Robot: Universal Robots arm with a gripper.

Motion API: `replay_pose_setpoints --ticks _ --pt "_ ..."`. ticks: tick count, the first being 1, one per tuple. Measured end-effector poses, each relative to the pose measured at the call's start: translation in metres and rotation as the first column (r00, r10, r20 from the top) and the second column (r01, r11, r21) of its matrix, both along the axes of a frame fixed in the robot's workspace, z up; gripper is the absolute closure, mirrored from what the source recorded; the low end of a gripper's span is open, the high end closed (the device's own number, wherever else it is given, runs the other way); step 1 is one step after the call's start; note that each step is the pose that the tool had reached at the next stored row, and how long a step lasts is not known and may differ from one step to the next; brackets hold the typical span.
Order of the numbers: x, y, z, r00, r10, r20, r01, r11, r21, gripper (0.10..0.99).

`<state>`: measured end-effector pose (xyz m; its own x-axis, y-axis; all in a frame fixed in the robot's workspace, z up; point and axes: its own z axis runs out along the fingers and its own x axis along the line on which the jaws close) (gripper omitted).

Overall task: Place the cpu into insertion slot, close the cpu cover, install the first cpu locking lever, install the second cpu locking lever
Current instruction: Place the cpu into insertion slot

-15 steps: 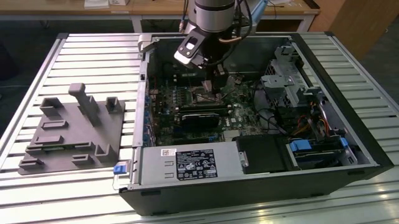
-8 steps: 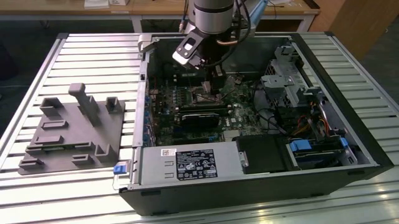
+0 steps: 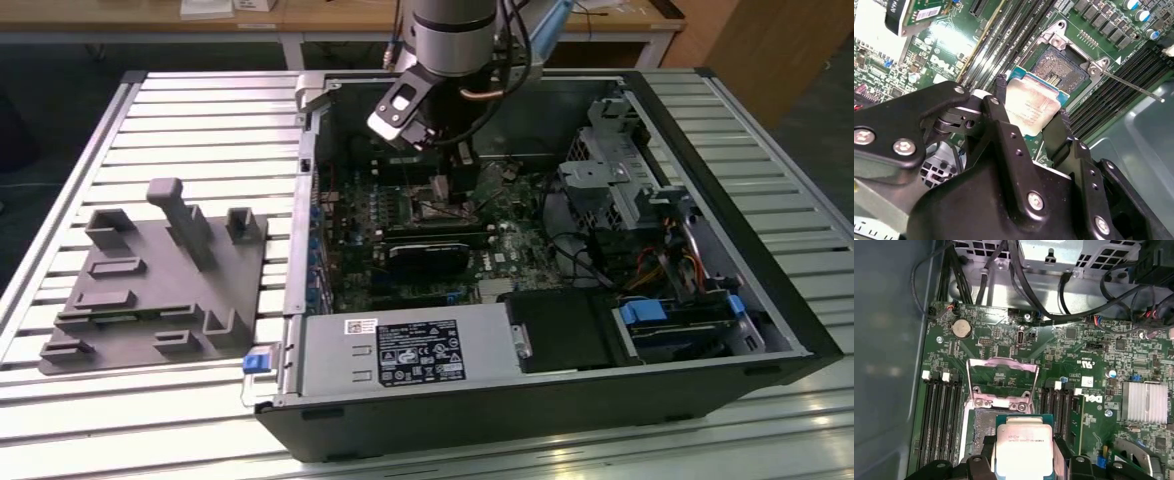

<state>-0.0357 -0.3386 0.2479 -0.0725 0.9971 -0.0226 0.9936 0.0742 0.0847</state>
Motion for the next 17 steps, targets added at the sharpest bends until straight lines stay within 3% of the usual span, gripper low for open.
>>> replay_pose_setpoints --ticks 5,17 --pt "-0.0008 0.0014 -0.0051 1.0000 0.000 0.0009 0.000 1.0000 0.000 0.549" --pt "-0.0024 0.0025 -0.0143 0.9999 -0.010 0.0120 0.010 1.0000 0.000 0.549"
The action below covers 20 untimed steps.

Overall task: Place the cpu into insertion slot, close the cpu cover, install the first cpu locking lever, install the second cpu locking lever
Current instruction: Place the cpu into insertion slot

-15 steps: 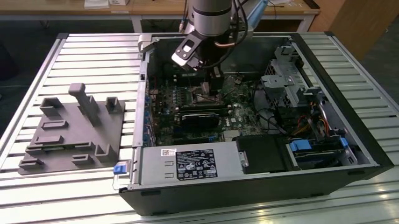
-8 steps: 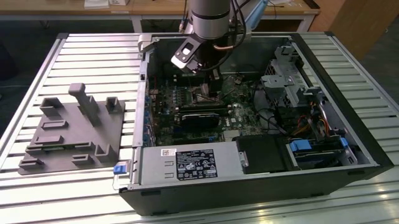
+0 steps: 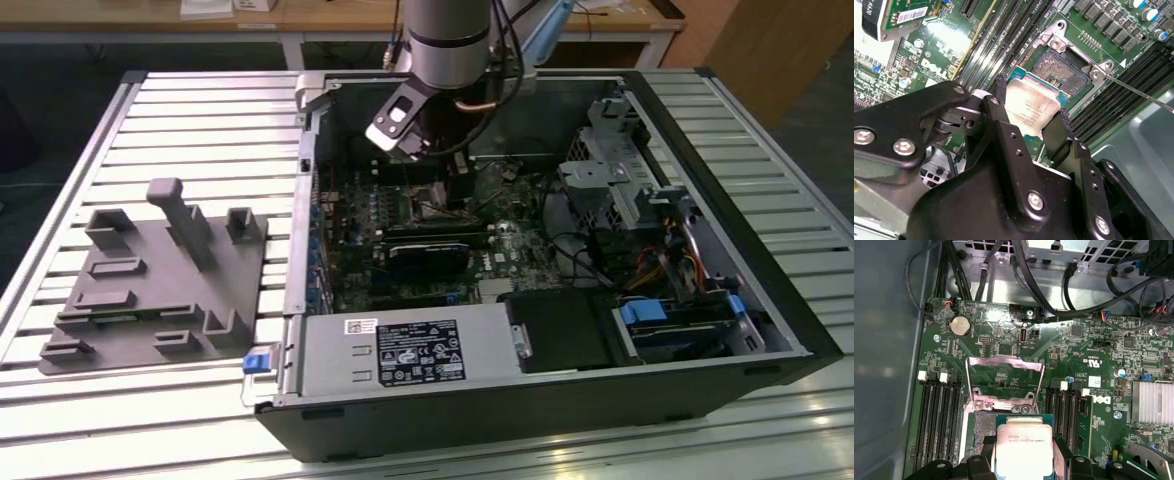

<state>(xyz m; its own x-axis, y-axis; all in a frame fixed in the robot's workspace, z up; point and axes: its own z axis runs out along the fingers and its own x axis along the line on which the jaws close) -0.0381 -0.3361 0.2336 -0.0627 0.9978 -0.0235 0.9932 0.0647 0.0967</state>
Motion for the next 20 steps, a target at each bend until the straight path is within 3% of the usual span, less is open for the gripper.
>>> replay_pose_setpoints --ticks 8,14,20 --pt "-0.0014 0.0048 -0.0030 0.9999 -0.013 0.0005 0.013 0.9999 0.000 0.549" --pt "-0.0026 0.0067 -0.0050 0.9985 -0.054 0.0004 0.054 0.9985 0.000 0.549" --pt "-0.0028 0.0123 -0.0092 0.9980 -0.063 0.0006 0.063 0.9980 0.000 0.549"
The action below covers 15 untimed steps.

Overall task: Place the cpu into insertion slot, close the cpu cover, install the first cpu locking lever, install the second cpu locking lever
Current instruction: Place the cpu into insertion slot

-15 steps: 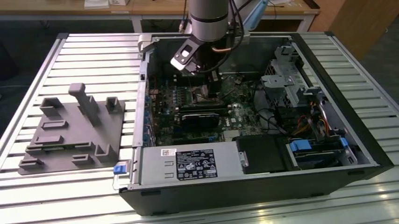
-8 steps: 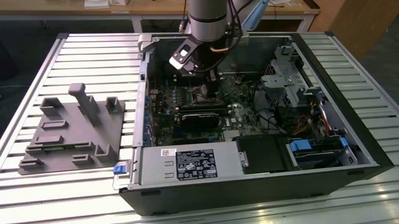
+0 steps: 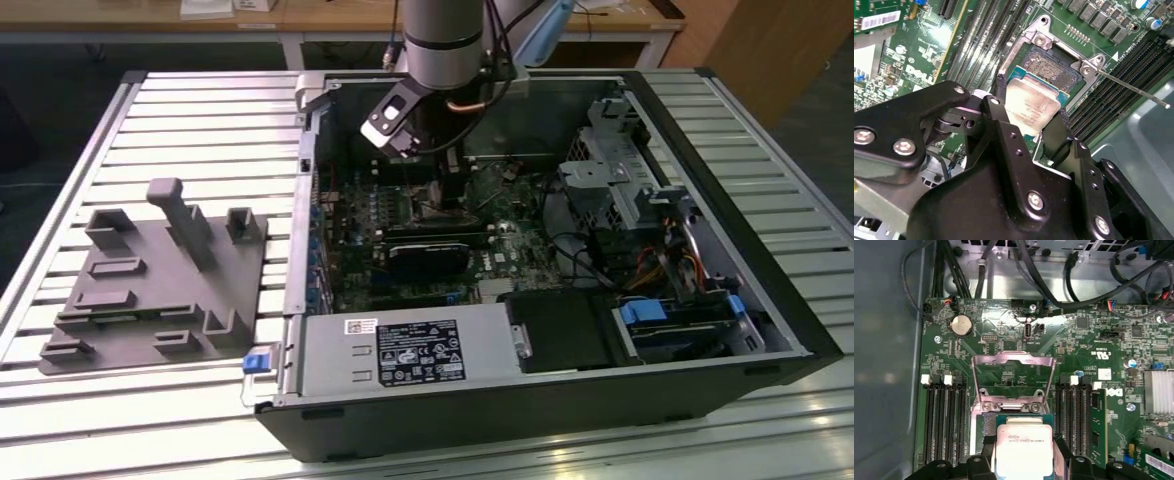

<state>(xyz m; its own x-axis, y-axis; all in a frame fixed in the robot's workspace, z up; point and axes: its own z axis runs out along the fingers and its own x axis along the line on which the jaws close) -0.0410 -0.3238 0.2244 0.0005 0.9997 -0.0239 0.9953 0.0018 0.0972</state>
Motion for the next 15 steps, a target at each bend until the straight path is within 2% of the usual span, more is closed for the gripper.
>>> replay_pose_setpoints --ticks 15 --pt "-0.0031 0.0013 -0.0162 1.0000 0.000 0.0000 0.000 1.0000 0.000 0.549"
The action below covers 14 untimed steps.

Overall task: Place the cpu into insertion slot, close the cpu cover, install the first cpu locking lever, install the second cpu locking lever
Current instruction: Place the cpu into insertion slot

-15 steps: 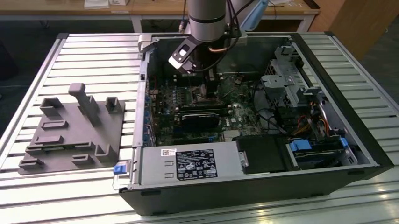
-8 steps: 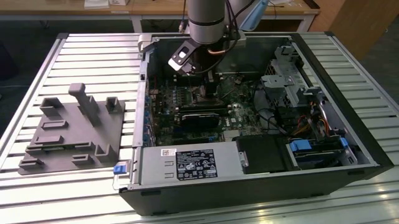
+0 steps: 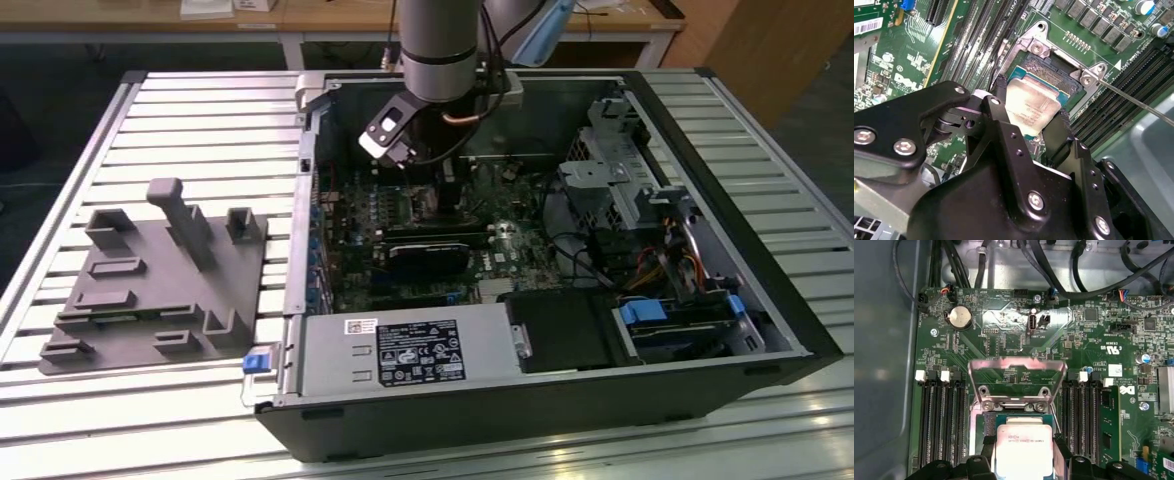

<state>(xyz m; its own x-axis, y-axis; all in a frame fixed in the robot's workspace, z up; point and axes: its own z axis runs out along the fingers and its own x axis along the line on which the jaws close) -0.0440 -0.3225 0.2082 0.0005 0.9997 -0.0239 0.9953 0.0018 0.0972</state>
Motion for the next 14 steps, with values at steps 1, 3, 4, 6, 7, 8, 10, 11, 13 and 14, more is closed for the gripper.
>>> replay_pose_setpoints --ticks 1,3,4,6,7,8,10,11,13,14 --pt "-0.0001 0.0000 -0.0005 1.0000 0.000 0.0000 0.000 1.0000 0.000 0.549" --pt "-0.0004 0.0002 -0.0014 1.0000 0.000 0.0000 0.000 1.0000 0.000 0.549" --pt "-0.0006 0.0003 -0.0018 1.0000 0.000 0.0000 0.000 1.0000 0.000 0.549" --pt "-0.0010 0.0008 -0.0027 1.0000 0.000 0.0000 0.000 1.0000 0.000 0.549" --pt "-0.0012 0.0010 -0.0031 1.0000 0.000 0.0000 0.000 1.0000 0.000 0.549" --pt "-0.0013 0.0012 -0.0035 1.0000 0.000 -0.0001 0.000 1.0000 0.000 0.549" --pt "-0.0016 0.0014 -0.0043 1.0000 0.000 0.0000 0.000 1.0000 0.000 0.549" --pt "-0.0017 0.0015 -0.0049 1.0000 0.000 0.0000 0.000 1.0000 0.000 0.549" --pt "-0.0020 0.0015 -0.0062 1.0000 0.000 -0.0001 0.000 1.0000 0.000 0.549" --pt "-0.0020 0.0015 -0.0069 1.0000 0.000 0.0000 0.000 1.0000 0.000 0.549"
